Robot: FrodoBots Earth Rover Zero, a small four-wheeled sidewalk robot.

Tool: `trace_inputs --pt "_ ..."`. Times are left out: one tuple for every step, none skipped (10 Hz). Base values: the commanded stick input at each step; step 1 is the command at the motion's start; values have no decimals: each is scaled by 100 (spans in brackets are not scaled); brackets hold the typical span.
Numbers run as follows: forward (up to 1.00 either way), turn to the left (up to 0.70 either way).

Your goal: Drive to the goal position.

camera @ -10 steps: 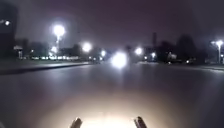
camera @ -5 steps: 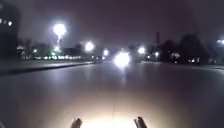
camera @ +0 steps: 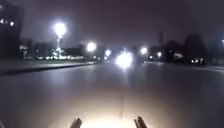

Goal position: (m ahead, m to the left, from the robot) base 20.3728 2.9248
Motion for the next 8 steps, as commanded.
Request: trace_inputs --pt "100 -40" --pt "100 -40" --pt "100 -40" --pt "100 -40" --pt "100 -40" --pt "100 -40" --pt "100 -40" --pt "100 -40"
